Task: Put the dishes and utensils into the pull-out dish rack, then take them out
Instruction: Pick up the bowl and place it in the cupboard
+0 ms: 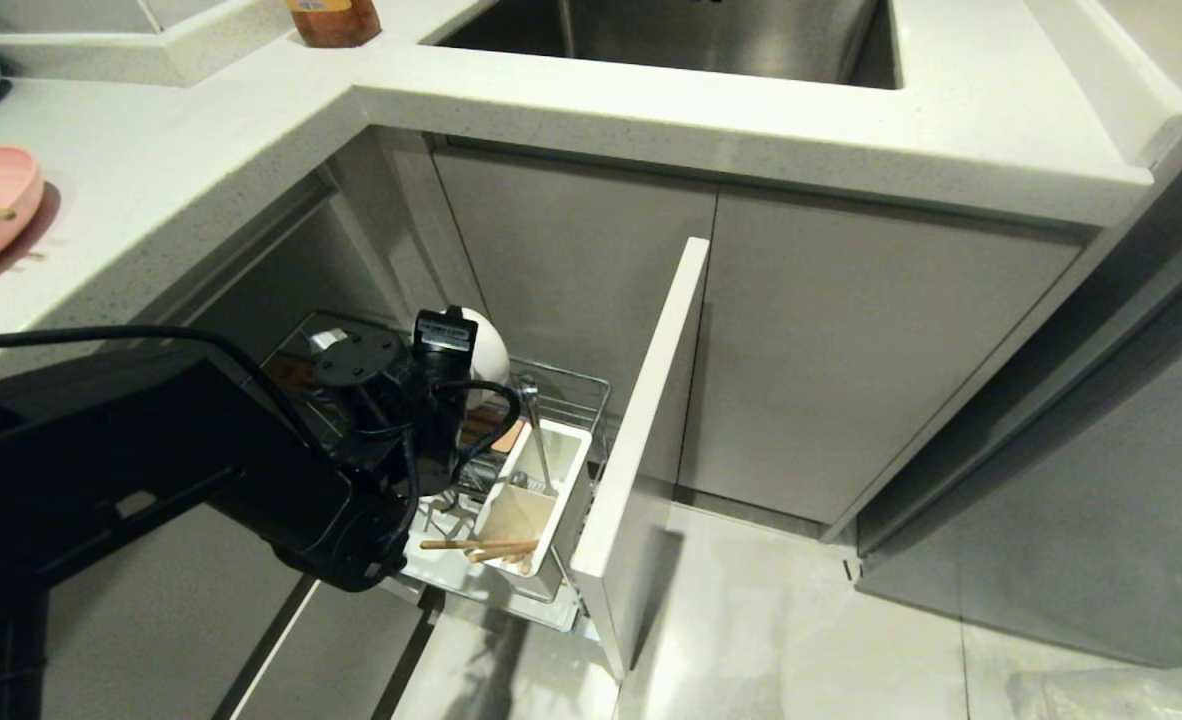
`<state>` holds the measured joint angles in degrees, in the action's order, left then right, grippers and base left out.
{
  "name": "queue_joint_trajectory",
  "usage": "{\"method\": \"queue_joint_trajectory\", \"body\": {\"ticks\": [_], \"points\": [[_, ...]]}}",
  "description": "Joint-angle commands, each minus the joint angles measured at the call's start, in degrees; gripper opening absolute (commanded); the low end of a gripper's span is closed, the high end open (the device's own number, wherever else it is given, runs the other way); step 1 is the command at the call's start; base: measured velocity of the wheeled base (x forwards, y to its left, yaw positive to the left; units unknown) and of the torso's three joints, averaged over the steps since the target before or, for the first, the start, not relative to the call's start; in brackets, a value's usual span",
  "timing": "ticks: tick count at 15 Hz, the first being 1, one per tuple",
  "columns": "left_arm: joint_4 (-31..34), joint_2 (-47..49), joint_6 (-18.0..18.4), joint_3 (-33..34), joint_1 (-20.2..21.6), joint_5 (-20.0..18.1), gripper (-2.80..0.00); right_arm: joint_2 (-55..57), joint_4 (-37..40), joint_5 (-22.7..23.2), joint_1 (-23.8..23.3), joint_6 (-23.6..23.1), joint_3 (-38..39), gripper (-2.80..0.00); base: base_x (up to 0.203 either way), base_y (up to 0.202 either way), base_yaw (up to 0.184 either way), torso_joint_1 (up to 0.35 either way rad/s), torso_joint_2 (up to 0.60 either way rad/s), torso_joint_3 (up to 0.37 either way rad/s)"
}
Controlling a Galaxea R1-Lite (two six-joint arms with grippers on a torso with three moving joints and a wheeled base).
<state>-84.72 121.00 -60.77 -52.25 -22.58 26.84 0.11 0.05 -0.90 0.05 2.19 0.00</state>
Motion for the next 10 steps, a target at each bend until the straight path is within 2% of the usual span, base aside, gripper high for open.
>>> {"method": "queue_joint_trajectory", "body": {"ticks": [1,10], "points": [[0.22,0.42,-0.81,0.13,0.27,0.23,-2.80,-0.02,0.00,0.02,0.03,0.00,0.14,-2.80,0.000,0.000,0.000,0.000,0.00,0.000],[1.05,-1.21,-2.18,-0.40,0.34,-0.04,-2.80,-0.02,0.02,-0.03,-0.04,0.01,0.10,-2.80,0.000,0.000,0.000,0.000,0.00,0.000]]}}
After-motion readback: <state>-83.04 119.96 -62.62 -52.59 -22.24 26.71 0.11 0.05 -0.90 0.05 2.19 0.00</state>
